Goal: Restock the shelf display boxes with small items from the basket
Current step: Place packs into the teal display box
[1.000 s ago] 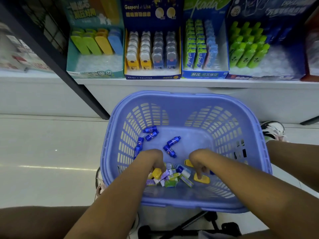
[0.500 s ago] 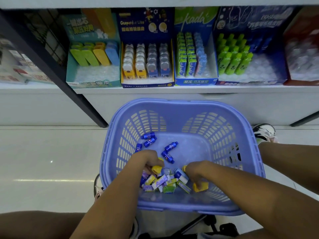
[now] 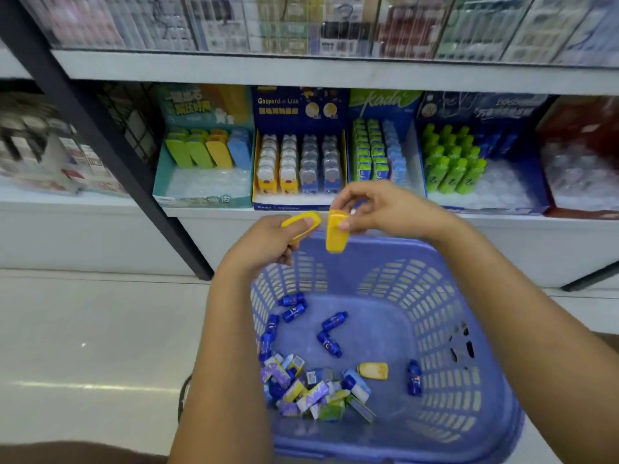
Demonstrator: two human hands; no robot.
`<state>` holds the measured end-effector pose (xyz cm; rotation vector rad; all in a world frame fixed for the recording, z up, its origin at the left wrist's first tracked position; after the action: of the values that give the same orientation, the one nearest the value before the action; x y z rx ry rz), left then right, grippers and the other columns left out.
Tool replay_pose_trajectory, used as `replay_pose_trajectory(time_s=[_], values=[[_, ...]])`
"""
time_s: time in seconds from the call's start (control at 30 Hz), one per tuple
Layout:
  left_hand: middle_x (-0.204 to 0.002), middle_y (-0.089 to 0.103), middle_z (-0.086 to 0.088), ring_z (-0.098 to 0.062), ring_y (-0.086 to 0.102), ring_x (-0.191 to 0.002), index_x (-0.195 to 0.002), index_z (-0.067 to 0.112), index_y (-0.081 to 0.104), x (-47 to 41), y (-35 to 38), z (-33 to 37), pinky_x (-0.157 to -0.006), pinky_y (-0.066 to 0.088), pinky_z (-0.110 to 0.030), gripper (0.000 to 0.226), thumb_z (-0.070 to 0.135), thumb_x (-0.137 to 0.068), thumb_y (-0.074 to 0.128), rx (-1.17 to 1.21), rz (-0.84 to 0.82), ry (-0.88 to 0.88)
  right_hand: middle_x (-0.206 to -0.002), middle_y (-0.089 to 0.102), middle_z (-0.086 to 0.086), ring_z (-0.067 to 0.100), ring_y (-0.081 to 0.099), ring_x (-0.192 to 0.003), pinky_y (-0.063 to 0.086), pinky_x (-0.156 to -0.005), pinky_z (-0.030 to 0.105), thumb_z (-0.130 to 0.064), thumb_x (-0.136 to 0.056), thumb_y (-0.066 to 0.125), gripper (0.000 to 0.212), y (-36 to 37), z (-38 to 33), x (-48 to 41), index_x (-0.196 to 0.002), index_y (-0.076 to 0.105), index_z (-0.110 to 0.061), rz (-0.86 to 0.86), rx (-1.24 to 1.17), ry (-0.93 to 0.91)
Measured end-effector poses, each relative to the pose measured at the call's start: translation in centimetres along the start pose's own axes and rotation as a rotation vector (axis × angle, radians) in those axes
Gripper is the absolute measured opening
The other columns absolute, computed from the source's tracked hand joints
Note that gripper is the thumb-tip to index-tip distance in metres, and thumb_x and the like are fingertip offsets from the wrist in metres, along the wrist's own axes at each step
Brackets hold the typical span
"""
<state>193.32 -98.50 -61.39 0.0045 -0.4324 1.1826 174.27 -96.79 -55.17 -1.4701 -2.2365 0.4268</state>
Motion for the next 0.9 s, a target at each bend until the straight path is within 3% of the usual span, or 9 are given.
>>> replay_pose_trajectory(time_s=[0.13, 0.23, 0.33, 0.4, 0.53, 0.6, 0.73, 0.9], values=[[-0.051, 0.05, 0.012, -0.002, 0.048, -0.046, -0.073, 0.017, 0.061, 1.6, -3.1, 2.4, -0.052, 0.048, -0.022, 0.025, 0.038, -0.086, 0.065, 0.055, 0.256, 0.233, -0.097, 0.064, 0.015, 0.029, 0.066, -0.076, 0.058, -0.072, 0.035, -0.006, -0.081, 0.071, 0.02, -1.1, -4.4, -1.0, -0.095, 0.06, -0.016, 0.295, 0.003, -0.155], [-0.059, 0.061, 0.011, 0.003, 0.052, -0.051, -0.08, 0.019, 0.067, 2.4, -5.1, 2.2, -0.052, 0.049, -0.017, 0.019, 0.037, -0.082, 0.07, 0.118, 0.478, 0.277, -0.089, 0.064, -0.001, 0.019, 0.061, -0.075, 0.055, -0.072, 0.03, -0.012, -0.08, 0.071, 0.02, 0.0, -6.9, -3.5, -0.097, 0.063, -0.018, 0.462, 0.088, -0.257], [-0.064, 0.06, 0.004, -0.007, 0.053, -0.058, -0.075, 0.014, 0.06, 2.8, -7.2, 1.0, -0.061, 0.048, -0.028, 0.025, 0.034, -0.077, 0.076, 0.174, 0.647, 0.238, -0.089, 0.063, -0.005, 0.012, 0.06, -0.074, 0.051, -0.071, 0.02, -0.014, -0.082, 0.069, 0.022, 1.9, -8.7, -7.4, -0.102, 0.065, -0.018, 0.508, 0.15, -0.32], [-0.064, 0.059, 0.002, -0.013, 0.053, -0.062, -0.07, 0.017, 0.055, 3.0, -8.4, 0.1, -0.061, 0.043, -0.028, 0.028, 0.029, -0.072, 0.08, 0.239, 0.732, 0.216, -0.094, 0.067, -0.002, 0.01, 0.06, -0.077, 0.05, -0.074, 0.021, -0.013, -0.083, 0.067, 0.025, 3.4, -9.3, -10.6, -0.108, 0.067, -0.015, 0.485, 0.246, -0.312], [-0.068, 0.062, -0.001, -0.018, 0.059, -0.068, -0.073, 0.018, 0.056, 3.0, -9.9, -1.3, -0.068, 0.051, -0.032, 0.024, 0.02, -0.072, 0.08, 0.394, 0.776, 0.194, -0.107, 0.069, 0.008, 0.021, 0.063, -0.094, 0.049, -0.086, 0.035, -0.01, -0.086, 0.063, 0.026, 6.0, -9.4, -15.5, -0.112, 0.067, -0.011, 0.394, 0.399, -0.289], [-0.072, 0.066, -0.003, -0.021, 0.065, -0.071, -0.077, 0.016, 0.058, 2.8, -10.1, -1.8, -0.072, 0.055, -0.033, 0.019, 0.017, -0.076, 0.077, 0.457, 0.767, 0.189, -0.112, 0.067, 0.009, 0.024, 0.061, -0.101, 0.048, -0.088, 0.033, -0.009, -0.086, 0.063, 0.027, 7.0, -9.3, -17.1, -0.113, 0.066, -0.011, 0.34, 0.456, -0.272], [-0.086, 0.068, -0.007, -0.02, 0.067, -0.081, -0.09, 0.014, 0.063, 2.6, -10.0, -2.4, -0.062, 0.058, -0.024, 0.011, 0.011, -0.082, 0.071, 0.554, 0.713, 0.214, -0.12, 0.065, 0.009, 0.025, 0.059, -0.109, 0.046, -0.09, 0.032, -0.012, -0.087, 0.062, 0.029, 8.2, -9.3, -18.9, -0.117, 0.065, -0.012, 0.28, 0.585, -0.245], [-0.08, 0.069, 0.012, -0.004, 0.065, -0.075, -0.089, 0.029, 0.068, 2.5, -10.1, -2.7, -0.058, 0.053, -0.017, 0.012, 0.018, -0.085, 0.068, 0.466, 0.712, 0.283, -0.121, 0.059, 0.016, 0.031, 0.055, -0.111, 0.042, -0.088, 0.029, -0.018, -0.092, 0.056, 0.03, 8.3, -8.4, -19.4, -0.119, 0.065, -0.009, 0.309, 0.684, -0.23]])
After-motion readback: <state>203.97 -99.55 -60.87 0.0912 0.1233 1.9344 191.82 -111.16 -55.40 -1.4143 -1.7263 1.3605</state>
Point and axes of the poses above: each hand's wrist, its own x-axis away from the middle knuckle, its own y-axis out of the palm, z = x × y, the point moved 3 cm from there along -x, towards the middle knuckle
